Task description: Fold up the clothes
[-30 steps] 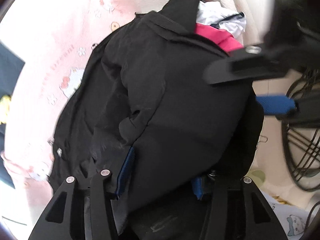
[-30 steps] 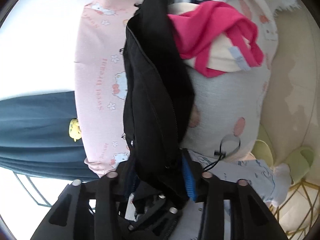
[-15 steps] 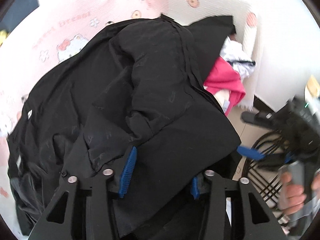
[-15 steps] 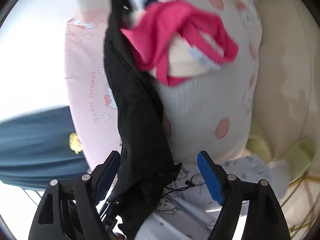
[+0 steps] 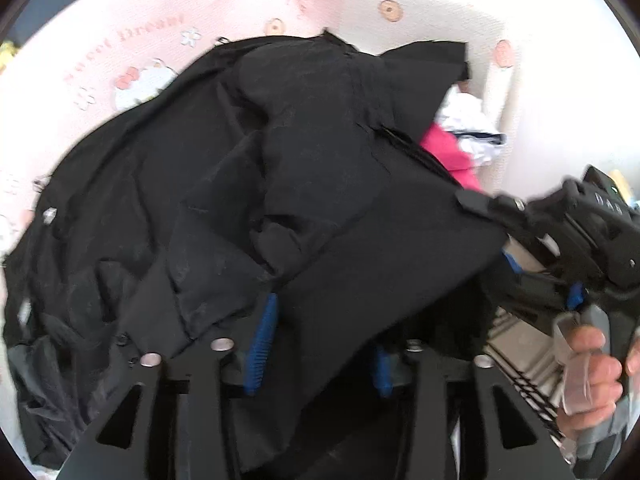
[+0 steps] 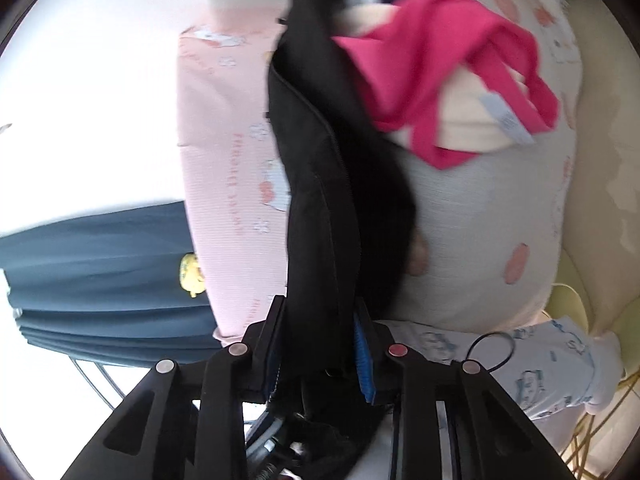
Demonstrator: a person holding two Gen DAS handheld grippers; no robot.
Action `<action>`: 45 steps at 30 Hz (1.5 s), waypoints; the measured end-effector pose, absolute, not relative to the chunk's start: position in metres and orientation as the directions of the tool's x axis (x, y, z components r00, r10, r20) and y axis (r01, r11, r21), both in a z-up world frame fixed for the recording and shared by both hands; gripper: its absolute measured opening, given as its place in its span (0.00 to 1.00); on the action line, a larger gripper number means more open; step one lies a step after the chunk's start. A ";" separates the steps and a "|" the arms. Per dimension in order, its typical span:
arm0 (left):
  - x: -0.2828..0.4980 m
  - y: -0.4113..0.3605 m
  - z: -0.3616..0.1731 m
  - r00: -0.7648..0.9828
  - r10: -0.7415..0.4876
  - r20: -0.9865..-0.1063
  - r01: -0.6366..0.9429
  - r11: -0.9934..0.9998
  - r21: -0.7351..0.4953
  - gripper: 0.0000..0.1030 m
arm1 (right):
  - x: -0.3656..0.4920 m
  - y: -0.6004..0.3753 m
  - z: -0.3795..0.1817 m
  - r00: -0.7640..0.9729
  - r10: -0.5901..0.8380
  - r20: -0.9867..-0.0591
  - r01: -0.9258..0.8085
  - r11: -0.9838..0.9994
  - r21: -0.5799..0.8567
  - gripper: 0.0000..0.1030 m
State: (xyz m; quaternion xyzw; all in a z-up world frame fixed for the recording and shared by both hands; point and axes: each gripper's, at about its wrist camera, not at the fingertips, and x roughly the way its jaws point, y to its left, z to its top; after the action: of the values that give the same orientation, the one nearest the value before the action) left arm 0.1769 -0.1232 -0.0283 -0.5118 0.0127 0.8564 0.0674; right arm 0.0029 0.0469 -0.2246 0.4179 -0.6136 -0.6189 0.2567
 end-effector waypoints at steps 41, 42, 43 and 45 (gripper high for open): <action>0.147 -0.159 -0.048 -0.303 0.204 -0.931 0.122 -0.960 -0.251 0.15 | -0.026 -0.024 -0.099 -0.311 -0.864 -0.397 0.125 -0.451 0.884 0.09; 0.148 -0.159 -0.048 -0.309 0.199 -0.930 0.121 -0.962 -0.246 0.15 | -0.027 -0.029 -0.098 -0.316 -0.832 -0.456 0.130 -0.514 0.848 0.09; 0.149 -0.161 -0.048 -0.316 0.201 -0.927 0.122 -0.961 -0.249 0.15 | -0.028 -0.033 -0.096 -0.321 -0.796 -0.513 0.134 -0.574 0.808 0.09; 0.152 -0.164 -0.048 -0.325 0.199 -0.924 0.118 -0.961 -0.249 0.15 | -0.027 -0.028 -0.099 -0.325 -0.765 -0.557 0.103 -0.614 0.783 0.09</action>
State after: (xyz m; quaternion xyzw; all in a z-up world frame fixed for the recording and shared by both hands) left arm 0.1517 -0.1635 -0.0478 -0.5803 -0.1366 0.8025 0.0252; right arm -0.0268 -0.0285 -0.0987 0.5026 -0.3289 -0.7444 0.2915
